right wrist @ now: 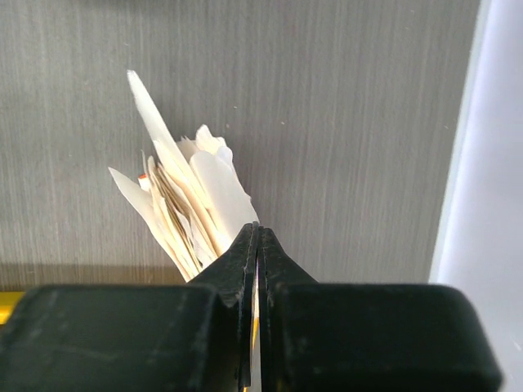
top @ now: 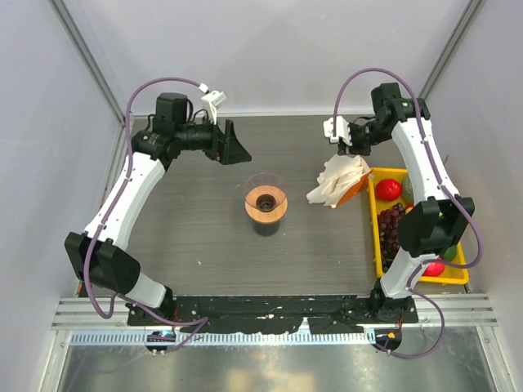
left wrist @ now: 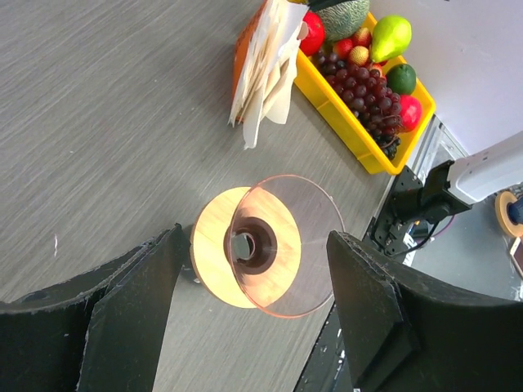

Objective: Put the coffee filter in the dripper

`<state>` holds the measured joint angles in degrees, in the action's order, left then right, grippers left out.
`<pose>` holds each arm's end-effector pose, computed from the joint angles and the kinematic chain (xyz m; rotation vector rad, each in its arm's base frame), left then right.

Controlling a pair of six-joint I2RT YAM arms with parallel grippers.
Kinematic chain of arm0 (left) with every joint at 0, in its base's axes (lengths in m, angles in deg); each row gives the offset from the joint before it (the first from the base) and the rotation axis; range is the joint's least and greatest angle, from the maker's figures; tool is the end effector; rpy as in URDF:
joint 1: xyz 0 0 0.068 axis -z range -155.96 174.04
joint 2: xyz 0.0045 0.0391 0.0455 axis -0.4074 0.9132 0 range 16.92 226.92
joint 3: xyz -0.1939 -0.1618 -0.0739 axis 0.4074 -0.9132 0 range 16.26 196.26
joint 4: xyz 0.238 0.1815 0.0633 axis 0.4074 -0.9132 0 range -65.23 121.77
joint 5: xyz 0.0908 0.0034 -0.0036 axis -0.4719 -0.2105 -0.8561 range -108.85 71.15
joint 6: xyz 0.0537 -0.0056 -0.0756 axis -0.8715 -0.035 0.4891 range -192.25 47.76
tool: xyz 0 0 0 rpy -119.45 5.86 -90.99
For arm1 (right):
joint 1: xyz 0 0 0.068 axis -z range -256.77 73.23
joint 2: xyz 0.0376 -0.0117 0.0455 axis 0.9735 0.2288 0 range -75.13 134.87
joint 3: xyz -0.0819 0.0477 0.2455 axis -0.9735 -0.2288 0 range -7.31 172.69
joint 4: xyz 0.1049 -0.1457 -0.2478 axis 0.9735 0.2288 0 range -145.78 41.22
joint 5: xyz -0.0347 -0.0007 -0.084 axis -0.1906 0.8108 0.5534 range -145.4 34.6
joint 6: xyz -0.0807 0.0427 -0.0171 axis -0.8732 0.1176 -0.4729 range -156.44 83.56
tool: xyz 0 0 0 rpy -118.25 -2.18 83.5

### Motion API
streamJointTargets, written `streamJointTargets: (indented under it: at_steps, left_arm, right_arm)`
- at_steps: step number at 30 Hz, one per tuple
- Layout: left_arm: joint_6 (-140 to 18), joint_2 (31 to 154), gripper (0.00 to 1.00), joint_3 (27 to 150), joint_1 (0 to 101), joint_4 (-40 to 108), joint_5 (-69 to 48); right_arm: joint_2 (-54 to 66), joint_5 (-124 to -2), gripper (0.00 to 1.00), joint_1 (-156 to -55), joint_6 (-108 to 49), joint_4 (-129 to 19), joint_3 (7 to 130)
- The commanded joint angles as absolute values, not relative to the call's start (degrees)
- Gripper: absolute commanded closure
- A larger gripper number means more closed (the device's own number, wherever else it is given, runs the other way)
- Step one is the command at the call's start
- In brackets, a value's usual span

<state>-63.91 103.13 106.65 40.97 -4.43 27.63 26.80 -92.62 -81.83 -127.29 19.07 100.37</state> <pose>0.3666 -0.1749 0.3781 0.6470 2.0301 -1.1198 0.4011 0.0862 0.3197 -1.9029 1.5131 0.2940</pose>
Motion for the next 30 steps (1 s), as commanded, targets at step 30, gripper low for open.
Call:
streamJointTargets:
  at_steps: [30]
  left_arm:
    - [-67.67,105.77,0.18,112.50,46.45,7.95,27.64]
  right_arm:
    - [11.80,-104.27,0.95,-79.94,-117.30,12.24,103.52]
